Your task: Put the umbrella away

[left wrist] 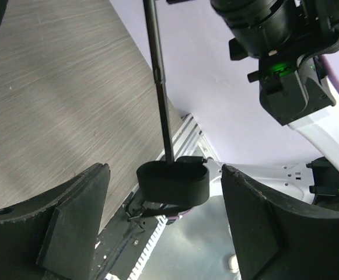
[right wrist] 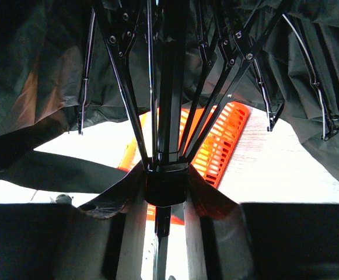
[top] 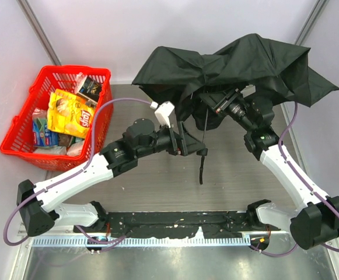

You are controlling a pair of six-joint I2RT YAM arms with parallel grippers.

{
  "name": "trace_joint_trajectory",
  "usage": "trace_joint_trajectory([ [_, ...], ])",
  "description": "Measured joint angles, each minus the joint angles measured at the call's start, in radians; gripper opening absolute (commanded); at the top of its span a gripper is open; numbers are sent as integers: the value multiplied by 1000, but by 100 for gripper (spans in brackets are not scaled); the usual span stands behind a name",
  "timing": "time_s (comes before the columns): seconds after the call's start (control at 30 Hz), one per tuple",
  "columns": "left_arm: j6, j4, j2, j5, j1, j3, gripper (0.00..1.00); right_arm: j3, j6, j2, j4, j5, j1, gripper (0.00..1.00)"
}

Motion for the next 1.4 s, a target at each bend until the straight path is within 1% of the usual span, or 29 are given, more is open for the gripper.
trace_joint_trajectory([
  [0.07,-4,10,6,3,0,10,63,-2,-11,-3,-2,-6,3,0],
  [0.1,-9,16,11,7,0,11,55,-7,-17,-10,-2,-6,6,0],
  [0.13,-13,26,20,12,0,13,51,-11,-21,-16,-4,-5,11,0],
  [0.23,-25,53,66,17,-5,14,42,-26,-30,-37,-8,12,36,0],
  [0.27,-31,58,86,17,-9,14,34,-31,-31,-42,-8,18,47,0],
  [0.33,-40,66,119,21,-17,14,14,-43,-35,-55,-11,40,79,0],
  [0.37,-46,70,129,23,-20,14,0,-50,-42,-61,-11,51,94,0],
  [0.5,-54,62,132,15,-35,14,0,-84,-61,-87,-9,113,143,0],
  [0.57,-53,50,127,4,-37,14,0,-130,-62,-126,2,176,177,0],
  [0.73,-57,34,89,-50,-35,13,0,-235,-49,-215,25,296,308,0],
  [0.87,-56,10,66,-58,-34,11,0,-263,-35,-230,63,356,353,0],
  [0.9,-57,11,64,-57,-34,9,7,-262,-39,-231,58,365,357,0],
  [0.93,-58,18,61,-55,-34,2,17,-256,-47,-231,46,368,357,0],
  [0.97,-58,27,59,-53,-34,-6,46,-245,-58,-229,26,368,356,0],
  [1.0,-59,41,56,-48,-33,-17,61,-232,-71,-224,5,368,352,0],
  [1.03,-51,56,50,-40,-29,-29,71,-207,-95,-214,-31,370,349,0],
  [1.07,-49,69,41,-31,-29,-45,75,-175,-122,-196,-69,375,344,0],
  [1.1,-46,82,27,-21,-28,-66,75,-135,-167,-176,-118,386,339,0],
  [1.2,-27,98,-56,19,-22,-174,67,35,-360,-91,-306,484,334,0],
  [1.27,-2,97,-130,54,-22,-255,56,127,-510,-48,-389,575,334,0],
  [1.3,13,88,-184,77,-22,-305,56,156,-600,-36,-411,628,332,0],
  [1.33,29,72,-245,100,-22,-353,56,164,-685,-34,-417,677,331,0],
  [1.37,49,53,-312,119,-22,-394,59,161,-772,-40,-421,721,330,0],
  [1.4,66,24,-383,132,-22,-425,66,146,-835,-48,-412,750,330,0],
])
